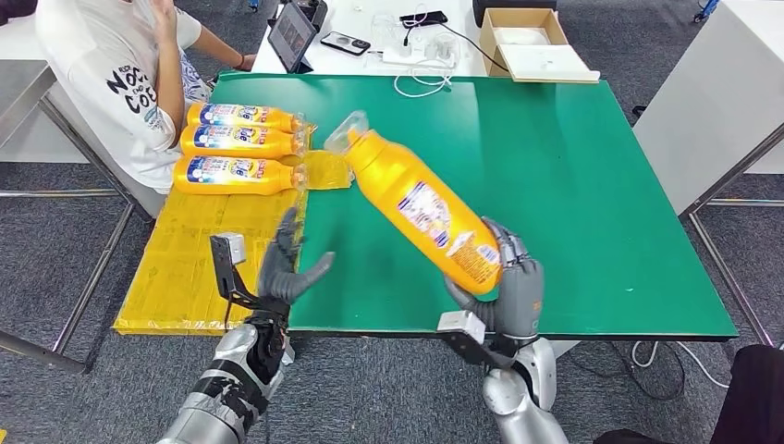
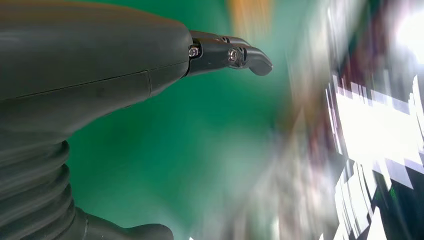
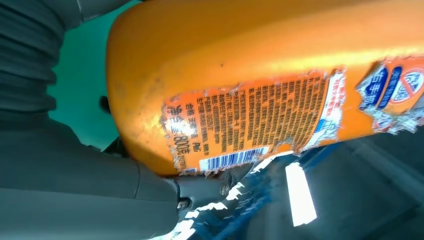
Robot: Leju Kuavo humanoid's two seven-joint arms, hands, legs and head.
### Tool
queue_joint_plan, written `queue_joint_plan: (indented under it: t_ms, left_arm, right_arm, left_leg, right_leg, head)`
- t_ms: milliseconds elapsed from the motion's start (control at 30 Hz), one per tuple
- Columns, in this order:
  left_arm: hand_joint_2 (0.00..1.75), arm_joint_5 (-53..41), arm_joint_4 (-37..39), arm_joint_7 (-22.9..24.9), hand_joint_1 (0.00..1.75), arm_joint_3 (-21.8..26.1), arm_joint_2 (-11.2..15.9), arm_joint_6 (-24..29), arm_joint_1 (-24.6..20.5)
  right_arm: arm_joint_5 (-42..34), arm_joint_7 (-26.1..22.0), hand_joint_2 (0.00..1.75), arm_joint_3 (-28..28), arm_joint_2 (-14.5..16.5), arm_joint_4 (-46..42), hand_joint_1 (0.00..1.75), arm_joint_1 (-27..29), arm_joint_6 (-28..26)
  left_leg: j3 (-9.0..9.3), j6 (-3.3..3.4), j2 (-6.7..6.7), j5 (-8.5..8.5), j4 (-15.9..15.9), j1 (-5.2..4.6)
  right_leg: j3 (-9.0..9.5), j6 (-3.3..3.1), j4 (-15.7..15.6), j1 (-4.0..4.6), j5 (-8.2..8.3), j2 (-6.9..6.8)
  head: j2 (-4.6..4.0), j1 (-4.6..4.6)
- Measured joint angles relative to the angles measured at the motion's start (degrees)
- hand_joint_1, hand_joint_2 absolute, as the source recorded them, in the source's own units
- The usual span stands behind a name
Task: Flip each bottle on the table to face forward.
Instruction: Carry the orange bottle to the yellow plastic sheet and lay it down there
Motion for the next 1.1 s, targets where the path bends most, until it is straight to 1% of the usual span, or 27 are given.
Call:
queue_joint_plan:
  t_ms: [33, 67, 100, 133, 233, 367, 733, 1100]
  left_arm:
    - [1.75, 1.58, -0.77, 0.36, 0.00, -0.14, -0.28, -8.20, 0.24]
    - [1.75, 2.14, -1.44, 0.55, 0.00, -0.29, -0.45, -13.62, 0.33]
    - [1.75, 2.44, -1.99, 0.61, 0.00, -0.47, -0.50, -15.95, 0.37]
    - [1.75, 2.63, -2.50, 0.60, 0.00, -0.69, -0.58, -15.77, 0.43]
    - [1.75, 2.96, -3.51, 0.45, 0.00, -1.15, -0.69, -10.12, 0.74]
    - [1.75, 2.81, -4.03, -0.14, 0.00, -1.75, -0.69, -8.14, 1.02]
    - [1.75, 2.05, -4.26, -1.65, 0.00, -2.16, -0.70, -6.53, 1.10]
    - [1.75, 2.11, -4.36, -1.83, 0.00, -2.16, -0.73, -6.64, 1.14]
  right_arm:
    - [0.29, -0.38, 1.75, 0.55, 0.19, 0.05, 1.74, 0.32, -0.01]
    - [0.46, -0.65, 1.75, 1.02, 0.31, 0.14, 1.74, 0.53, -0.01]
    - [0.52, -0.86, 1.75, 1.44, 0.37, 0.30, 1.74, 0.62, -0.01]
    - [0.56, -1.05, 1.75, 1.82, 0.42, 0.51, 1.75, 0.66, 0.00]
    - [0.52, -1.48, 1.75, 2.64, 0.61, 1.17, 1.75, 0.83, 0.02]
    - [0.40, -1.70, 1.75, 3.23, 0.84, 1.94, 1.75, 0.94, 0.12]
    - [0.10, -1.71, 1.75, 3.79, 0.87, 3.57, 1.73, 0.97, 0.38]
    - [0.09, -1.50, 1.75, 3.82, 0.87, 4.36, 1.74, 0.95, 1.23]
  left_leg:
    - [-0.03, 0.00, -0.01, 0.00, 0.00, 0.00]
    - [-0.04, -0.01, -0.01, -0.01, 0.00, -0.01]
    - [-0.03, -0.01, -0.01, -0.03, 0.00, -0.01]
    - [-0.02, -0.02, 0.00, -0.04, -0.01, -0.01]
    - [0.00, -0.03, -0.01, -0.03, -0.01, 0.01]
    - [0.00, -0.03, -0.01, -0.02, -0.01, 0.03]
    - [-0.03, -0.03, -0.05, -0.02, -0.01, 0.01]
    - [-0.03, -0.03, -0.04, -0.02, -0.01, 0.01]
  right_leg:
    - [-0.03, 0.00, 0.00, 0.00, 0.00, 0.00]
    - [-0.04, 0.00, 0.00, 0.00, 0.00, 0.00]
    - [-0.05, 0.00, 0.00, -0.01, 0.00, 0.00]
    - [-0.06, 0.00, 0.00, 0.00, 0.00, 0.00]
    - [-0.07, 0.00, 0.00, 0.01, 0.00, 0.00]
    - [-0.06, 0.00, 0.00, 0.02, 0.00, 0.00]
    - [-0.07, 0.00, 0.00, 0.00, 0.00, -0.01]
    - [-0.07, 0.00, 0.00, 0.00, 0.00, 0.00]
  head:
    - [0.00, 0.01]
    - [0.00, 0.01]
    - [0.00, 0.00]
    - [0.00, 0.00]
    - [0.00, -0.01]
    - [0.00, -0.01]
    - [0.00, 0.00]
    - [0.00, 0.00]
